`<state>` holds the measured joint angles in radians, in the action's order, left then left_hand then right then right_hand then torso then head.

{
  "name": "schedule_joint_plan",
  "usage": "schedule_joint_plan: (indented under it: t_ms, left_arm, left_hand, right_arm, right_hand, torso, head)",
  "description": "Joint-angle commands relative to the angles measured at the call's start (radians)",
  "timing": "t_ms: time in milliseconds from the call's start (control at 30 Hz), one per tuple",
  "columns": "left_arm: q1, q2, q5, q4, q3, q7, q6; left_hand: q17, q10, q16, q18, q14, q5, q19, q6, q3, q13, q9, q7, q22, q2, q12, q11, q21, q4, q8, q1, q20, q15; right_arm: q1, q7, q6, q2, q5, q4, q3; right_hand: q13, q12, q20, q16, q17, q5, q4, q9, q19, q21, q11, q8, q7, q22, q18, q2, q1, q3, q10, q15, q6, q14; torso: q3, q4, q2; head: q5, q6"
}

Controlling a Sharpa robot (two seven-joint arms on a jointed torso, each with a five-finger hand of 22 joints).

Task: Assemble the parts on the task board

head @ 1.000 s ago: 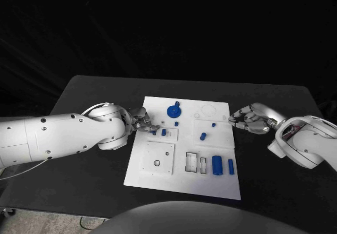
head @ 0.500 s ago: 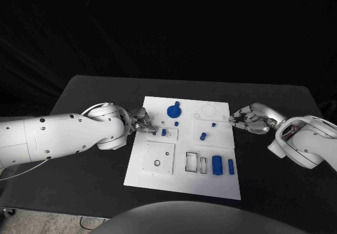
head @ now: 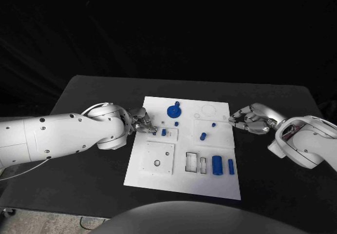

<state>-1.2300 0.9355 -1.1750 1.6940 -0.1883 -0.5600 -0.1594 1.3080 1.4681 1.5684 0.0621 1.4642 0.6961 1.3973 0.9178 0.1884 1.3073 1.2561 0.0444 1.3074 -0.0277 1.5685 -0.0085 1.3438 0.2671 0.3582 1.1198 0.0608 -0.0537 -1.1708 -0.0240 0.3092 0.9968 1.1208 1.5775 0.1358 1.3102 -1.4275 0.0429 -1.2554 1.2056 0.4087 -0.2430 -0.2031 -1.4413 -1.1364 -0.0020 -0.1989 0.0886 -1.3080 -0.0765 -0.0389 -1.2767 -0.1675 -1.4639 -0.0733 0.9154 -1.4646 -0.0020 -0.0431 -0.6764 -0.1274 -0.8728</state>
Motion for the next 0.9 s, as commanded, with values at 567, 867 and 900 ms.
schedule_joint_plan:
  t_ms: [567, 867, 900]
  left_arm:
    - [0.014, -0.006, -0.04, 0.006, -0.011, -0.022, 0.108]
    - [0.014, -0.006, -0.041, 0.007, -0.011, -0.031, 0.118]
    - [0.014, -0.006, -0.041, 0.006, -0.011, -0.032, 0.116]
  left_hand:
    - [0.263, 0.103, 0.002, 0.0, 0.107, -0.01, -0.011, -0.007, 0.015, 0.263, -0.002, -0.001, 0.181, -0.019, 0.002, -0.008, -0.005, -0.018, 0.003, 0.044, -0.003, -0.002]
    - [0.263, 0.103, 0.002, 0.0, 0.107, -0.017, -0.012, -0.002, 0.022, 0.263, -0.004, -0.002, 0.181, -0.019, 0.002, -0.009, -0.006, -0.025, 0.005, 0.057, -0.003, -0.002]
    - [0.263, 0.103, 0.002, 0.0, 0.107, -0.018, -0.011, -0.002, 0.024, 0.263, -0.004, -0.002, 0.181, -0.018, 0.002, -0.009, -0.006, -0.026, 0.005, 0.06, -0.003, -0.003]
  right_arm:
    - [0.002, -0.011, -0.021, 0.001, 0.001, 0.0, 0.0]
    - [0.002, -0.013, -0.025, 0.001, 0.001, 0.0, 0.0]
    - [0.002, -0.014, -0.025, 0.001, 0.001, 0.0, 0.0]
  right_hand:
    - [0.087, 0.003, -0.002, 0.007, -0.001, 0.005, 0.003, -0.002, 0.008, 0.004, 0.003, 0.005, 0.005, -0.129, -0.01, 0.0, -0.014, -0.006, -0.01, 0.006, 0.003, -0.043]
    - [0.085, 0.005, -0.001, 0.009, -0.004, 0.007, 0.004, -0.002, 0.009, 0.007, 0.003, 0.005, 0.006, -0.128, -0.011, -0.001, -0.015, -0.008, -0.008, 0.006, 0.004, -0.043]
    - [0.085, 0.005, -0.001, 0.009, -0.004, 0.007, 0.004, -0.002, 0.009, 0.007, 0.003, 0.005, 0.006, -0.128, -0.011, -0.001, -0.015, -0.008, -0.008, 0.006, 0.004, -0.043]
  torso:
    - [-0.0006, 0.0001, 0.0]
    - [-0.0007, -0.0009, -0.001]
    - [-0.0007, -0.0008, -0.001]
  head:
    - [0.0, 0.0]
    - [-0.002, 0.0]
    - [-0.001, 0.0]
